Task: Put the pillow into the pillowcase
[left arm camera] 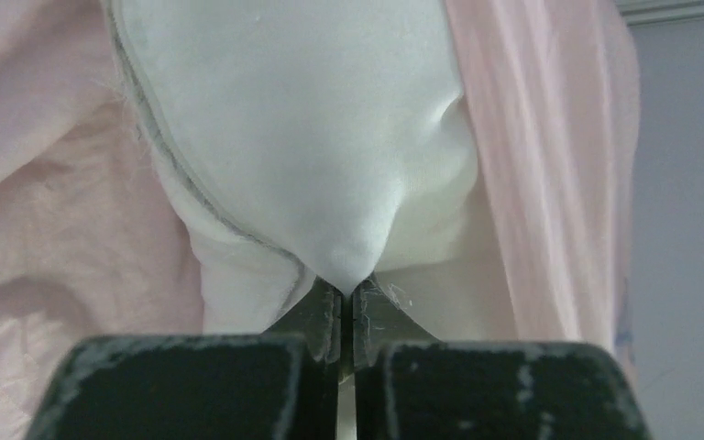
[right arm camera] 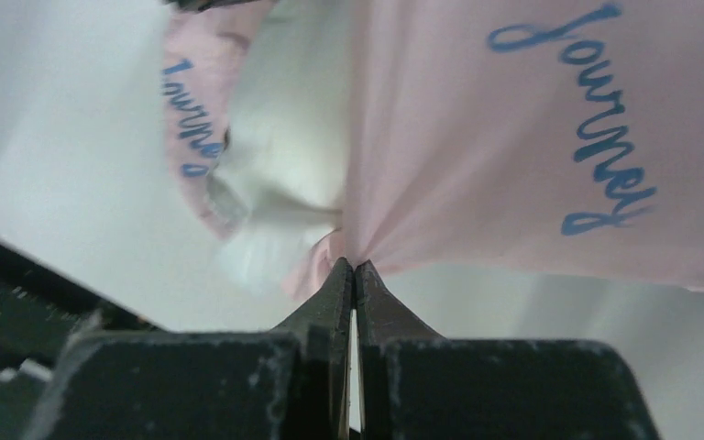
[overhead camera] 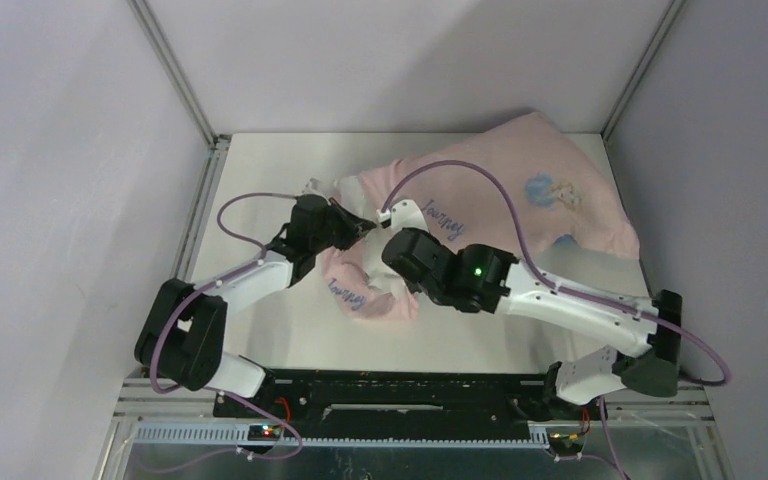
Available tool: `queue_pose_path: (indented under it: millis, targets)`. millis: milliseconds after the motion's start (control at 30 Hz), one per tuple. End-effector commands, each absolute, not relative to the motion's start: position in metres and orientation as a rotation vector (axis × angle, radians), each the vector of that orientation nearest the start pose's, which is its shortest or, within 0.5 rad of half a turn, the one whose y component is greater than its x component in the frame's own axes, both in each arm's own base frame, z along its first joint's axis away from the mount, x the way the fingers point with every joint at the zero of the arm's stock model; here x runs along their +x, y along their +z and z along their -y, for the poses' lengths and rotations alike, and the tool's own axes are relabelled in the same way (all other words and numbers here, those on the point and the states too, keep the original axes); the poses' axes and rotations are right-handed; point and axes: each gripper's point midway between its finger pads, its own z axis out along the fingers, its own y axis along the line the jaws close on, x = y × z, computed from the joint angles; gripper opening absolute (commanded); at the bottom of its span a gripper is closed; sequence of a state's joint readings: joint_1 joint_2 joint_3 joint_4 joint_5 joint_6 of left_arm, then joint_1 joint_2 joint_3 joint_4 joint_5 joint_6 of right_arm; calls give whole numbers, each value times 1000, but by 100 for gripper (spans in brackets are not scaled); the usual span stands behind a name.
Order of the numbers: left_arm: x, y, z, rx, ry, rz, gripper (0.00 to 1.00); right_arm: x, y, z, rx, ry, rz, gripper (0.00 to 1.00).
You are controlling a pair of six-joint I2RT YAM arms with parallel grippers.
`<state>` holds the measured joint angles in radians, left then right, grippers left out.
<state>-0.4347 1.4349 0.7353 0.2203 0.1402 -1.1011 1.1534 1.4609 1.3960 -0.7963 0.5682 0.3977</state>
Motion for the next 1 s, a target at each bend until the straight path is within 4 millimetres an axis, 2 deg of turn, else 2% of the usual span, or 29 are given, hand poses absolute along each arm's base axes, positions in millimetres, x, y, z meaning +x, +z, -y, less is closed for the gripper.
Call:
queue_pose_path:
  millis: [0,100,167,267,367,433,467,500,533,633,700,733,767,833,967]
  targets:
    - [379,183,238,-657,-1075,-2019,0,175,234,-316,-680,323,-2211,0]
    - [379,204,250,-611,-1072,-2008,0,148,188,-333,-779,423,-2317,0]
    - [371,206,264,-573,-1081,-2025,0,142,170,-339,-798,446,-2354,0]
    - [352,185,276,-556,-1058,-2079,0,145,183,-351,-797,520,-2298,0]
    - [329,152,283,-586,-1126,-2108,0,155,203,-360,-766,636,-2266,0]
    - [318,137,291,-537,-1134,-2156,0,155,206,-364,-789,659,-2257,0]
    - [313,130,293,-508,-1138,-2177,0,153,206,-365,-812,664,-2256,2]
    - [309,128,293,-494,-1150,-2178,2,153,205,-365,-826,656,-2259,9]
    - [304,125,292,-489,-1162,-2175,8,154,206,-364,-831,638,-2261,20]
    - [299,127,274,-498,-1135,-2149,31,163,225,-359,-814,613,-2220,49]
    - [299,132,256,-508,-1087,-2138,45,175,239,-355,-776,599,-2196,58]
    - [299,136,246,-509,-1060,-2128,54,183,245,-353,-754,583,-2191,60]
    - [297,135,233,-525,-1004,-2147,58,191,248,-350,-739,555,-2191,61]
    - [297,140,207,-539,-896,-2152,63,208,249,-347,-720,467,-2199,61]
    - [301,135,148,-677,-741,-2128,68,250,247,-348,-679,253,-2209,62]
